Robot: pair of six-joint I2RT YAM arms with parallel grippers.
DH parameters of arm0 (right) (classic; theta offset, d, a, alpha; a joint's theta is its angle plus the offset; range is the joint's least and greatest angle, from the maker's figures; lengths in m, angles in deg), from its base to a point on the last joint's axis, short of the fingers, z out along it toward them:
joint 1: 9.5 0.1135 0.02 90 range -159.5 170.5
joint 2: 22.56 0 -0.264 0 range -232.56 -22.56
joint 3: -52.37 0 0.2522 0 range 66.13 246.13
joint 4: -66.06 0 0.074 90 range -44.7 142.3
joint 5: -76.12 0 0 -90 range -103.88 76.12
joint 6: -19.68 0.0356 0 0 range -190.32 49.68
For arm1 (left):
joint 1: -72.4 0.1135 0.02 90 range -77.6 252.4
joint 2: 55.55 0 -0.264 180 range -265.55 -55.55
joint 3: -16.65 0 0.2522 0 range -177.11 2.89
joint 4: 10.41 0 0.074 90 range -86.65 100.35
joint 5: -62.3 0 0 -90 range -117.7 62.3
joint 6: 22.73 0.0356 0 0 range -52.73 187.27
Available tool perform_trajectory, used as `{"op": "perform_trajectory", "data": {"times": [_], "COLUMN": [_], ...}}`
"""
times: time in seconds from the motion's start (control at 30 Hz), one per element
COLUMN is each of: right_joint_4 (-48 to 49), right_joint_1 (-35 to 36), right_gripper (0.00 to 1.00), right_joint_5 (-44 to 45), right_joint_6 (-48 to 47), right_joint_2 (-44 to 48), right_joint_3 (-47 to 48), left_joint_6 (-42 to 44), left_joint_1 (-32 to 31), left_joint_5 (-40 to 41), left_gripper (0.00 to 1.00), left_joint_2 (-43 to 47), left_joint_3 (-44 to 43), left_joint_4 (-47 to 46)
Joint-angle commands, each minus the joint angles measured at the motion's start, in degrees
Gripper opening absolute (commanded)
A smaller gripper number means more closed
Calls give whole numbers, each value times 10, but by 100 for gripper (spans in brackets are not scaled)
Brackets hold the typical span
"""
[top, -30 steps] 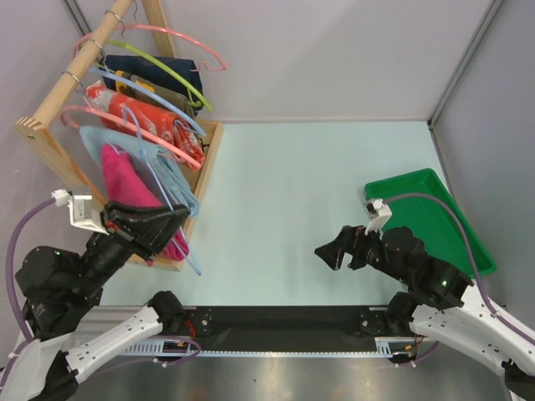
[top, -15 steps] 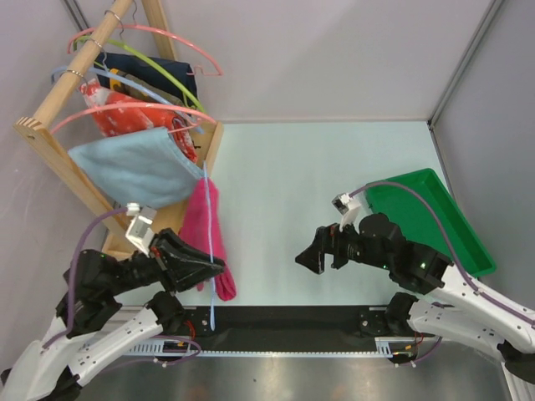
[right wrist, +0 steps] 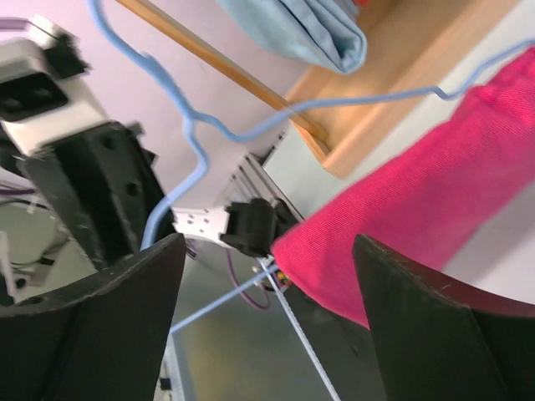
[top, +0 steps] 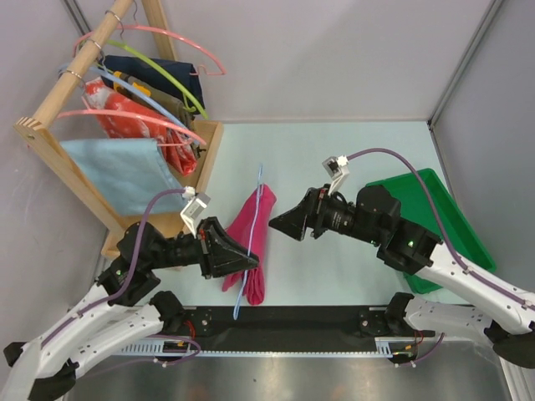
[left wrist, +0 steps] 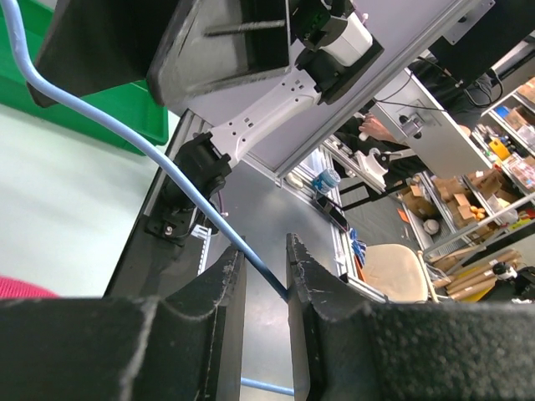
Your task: Remove the trousers from the hanger
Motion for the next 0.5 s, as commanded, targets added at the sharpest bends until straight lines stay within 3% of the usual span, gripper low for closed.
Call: {"op": "perform_trajectory", "data": {"times": [0.0,0.47], "right_joint_4": [68,188], "right_joint_1": [1,17], "right_gripper": [81,72], "right_joint_5": [-1,-43], "right_joint_6": [36,97], "right_joint_2": [1,-50], "right_joint_3": [28,5], "left_joint_6": [34,41], "left_joint_1": [-3,-15], "left_joint_5": [-25,-28], "left_gripper": [1,0], "left_joint_2": [-2,-33], "left_joint_3": [-13,-9], "left_joint_4": [-145,-187]}}
